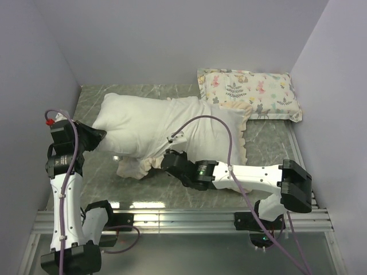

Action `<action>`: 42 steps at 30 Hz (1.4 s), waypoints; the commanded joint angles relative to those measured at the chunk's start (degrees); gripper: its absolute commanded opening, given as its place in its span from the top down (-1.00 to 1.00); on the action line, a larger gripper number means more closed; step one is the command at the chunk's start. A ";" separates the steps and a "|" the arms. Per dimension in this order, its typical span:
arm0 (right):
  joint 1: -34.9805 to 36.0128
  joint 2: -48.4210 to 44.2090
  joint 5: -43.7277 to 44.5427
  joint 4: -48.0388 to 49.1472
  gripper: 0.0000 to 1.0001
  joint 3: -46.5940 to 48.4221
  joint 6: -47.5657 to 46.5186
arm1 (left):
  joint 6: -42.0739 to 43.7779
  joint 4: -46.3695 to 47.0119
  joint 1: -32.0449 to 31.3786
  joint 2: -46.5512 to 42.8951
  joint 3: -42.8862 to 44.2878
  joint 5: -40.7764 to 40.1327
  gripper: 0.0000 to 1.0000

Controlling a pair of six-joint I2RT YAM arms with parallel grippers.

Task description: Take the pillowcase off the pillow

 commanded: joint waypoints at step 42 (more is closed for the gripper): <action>3.62 -9.30 -6.77 -6.27 -0.62 1.18 -5.67 | 5.55 3.03 -0.11 4.72 17.47 -1.81 0.99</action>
